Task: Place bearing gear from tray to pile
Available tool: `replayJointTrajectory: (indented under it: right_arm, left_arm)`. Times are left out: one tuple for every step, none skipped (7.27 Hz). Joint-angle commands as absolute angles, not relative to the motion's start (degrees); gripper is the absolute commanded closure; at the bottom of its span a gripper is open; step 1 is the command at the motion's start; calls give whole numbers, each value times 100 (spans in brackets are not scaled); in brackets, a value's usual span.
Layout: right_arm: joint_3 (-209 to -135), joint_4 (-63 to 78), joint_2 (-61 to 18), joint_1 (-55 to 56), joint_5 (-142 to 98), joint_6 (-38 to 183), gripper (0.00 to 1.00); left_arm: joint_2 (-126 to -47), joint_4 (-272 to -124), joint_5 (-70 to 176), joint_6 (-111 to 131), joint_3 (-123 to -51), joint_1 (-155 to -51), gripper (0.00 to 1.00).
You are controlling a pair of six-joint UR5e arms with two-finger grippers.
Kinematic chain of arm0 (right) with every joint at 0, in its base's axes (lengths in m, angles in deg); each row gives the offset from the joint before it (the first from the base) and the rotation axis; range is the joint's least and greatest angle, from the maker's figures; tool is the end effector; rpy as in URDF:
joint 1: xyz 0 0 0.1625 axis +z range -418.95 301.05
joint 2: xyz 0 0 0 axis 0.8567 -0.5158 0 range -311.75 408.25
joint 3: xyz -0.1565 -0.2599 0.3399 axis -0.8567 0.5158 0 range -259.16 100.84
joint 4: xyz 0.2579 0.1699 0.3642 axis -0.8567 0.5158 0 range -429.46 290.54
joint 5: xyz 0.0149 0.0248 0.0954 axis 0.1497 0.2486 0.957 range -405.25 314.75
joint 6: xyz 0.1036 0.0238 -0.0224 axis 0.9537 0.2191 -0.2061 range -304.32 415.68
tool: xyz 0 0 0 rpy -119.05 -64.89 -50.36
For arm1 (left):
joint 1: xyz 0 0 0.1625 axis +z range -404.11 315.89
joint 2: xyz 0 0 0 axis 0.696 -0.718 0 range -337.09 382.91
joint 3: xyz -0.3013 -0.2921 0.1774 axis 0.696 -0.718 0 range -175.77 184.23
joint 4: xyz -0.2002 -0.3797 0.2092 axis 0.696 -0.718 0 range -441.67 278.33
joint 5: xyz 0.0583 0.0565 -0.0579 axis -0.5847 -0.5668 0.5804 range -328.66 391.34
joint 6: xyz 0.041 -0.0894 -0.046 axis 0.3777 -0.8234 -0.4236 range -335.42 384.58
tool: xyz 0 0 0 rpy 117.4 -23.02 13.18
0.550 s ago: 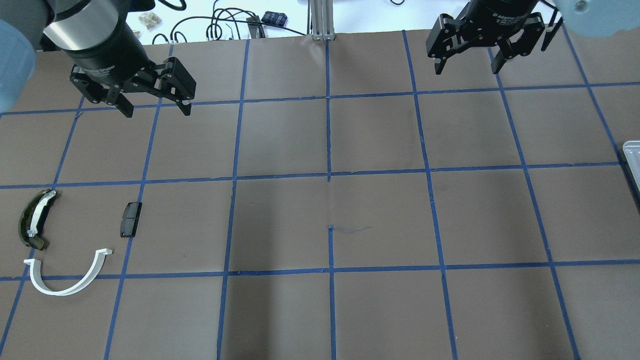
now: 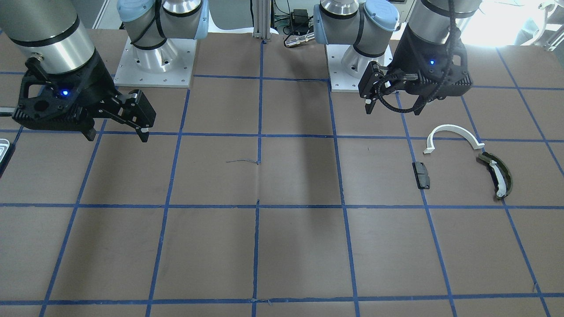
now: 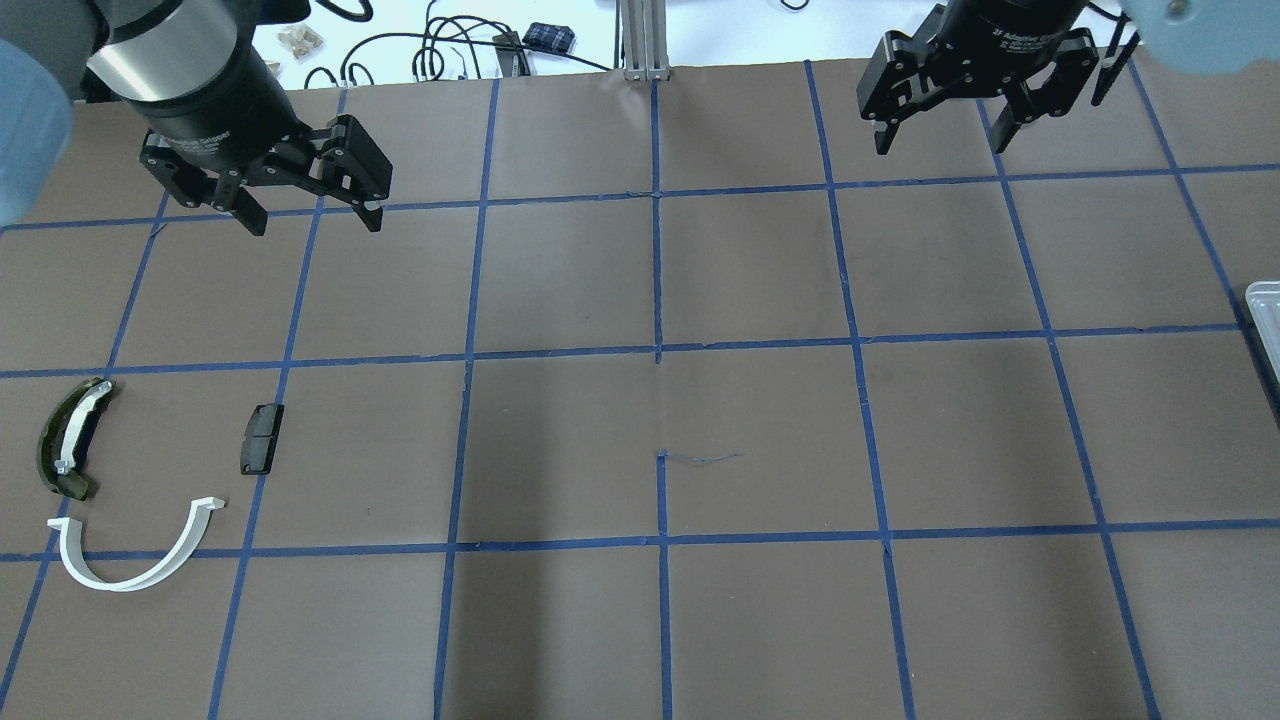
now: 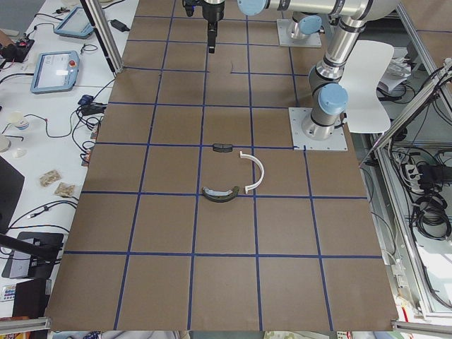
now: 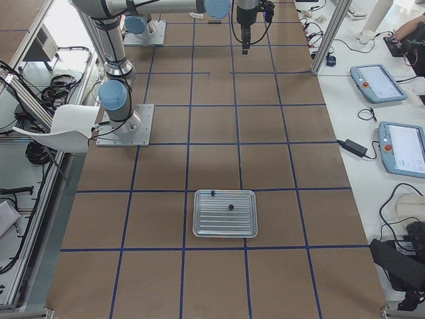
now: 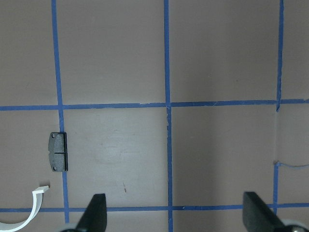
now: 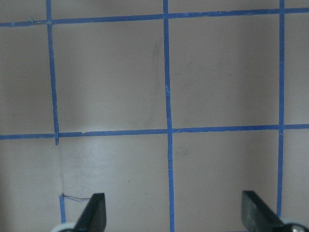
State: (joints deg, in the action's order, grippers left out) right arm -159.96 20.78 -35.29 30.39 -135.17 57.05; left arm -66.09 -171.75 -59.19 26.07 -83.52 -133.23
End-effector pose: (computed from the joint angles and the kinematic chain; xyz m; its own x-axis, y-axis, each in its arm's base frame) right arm 0.1263 -0.6160 0.5338 -0.9994 0.0355 -0.0026 0.0355 0.9980 -0.0520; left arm -0.1238 -0.5574 0.5411 -0.9999 0.0101 -0.0107 0.0107 0.9984 -0.0548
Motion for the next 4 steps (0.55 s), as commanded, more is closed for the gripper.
replayJointTrajectory:
  right_arm:
    - [-16063,1957,-3516,2851,-14756,5717,0]
    - [-16081,1984,-3473,2502,-14782,5386,0]
    - [-16107,2071,-3368,2011,-14695,4382,0]
    - [-16134,2211,-3288,1502,-14616,3789,0]
  left_arm:
    - [-6603,-17175,-5919,2607,-8348,-13323,0]
    - [-6603,-17175,-5919,2607,-8348,-13323,0]
    - [-6603,-17175,-5919,2607,-8348,-13323,0]
    - [-6612,-17175,-5919,2607,-8348,-13323,0]
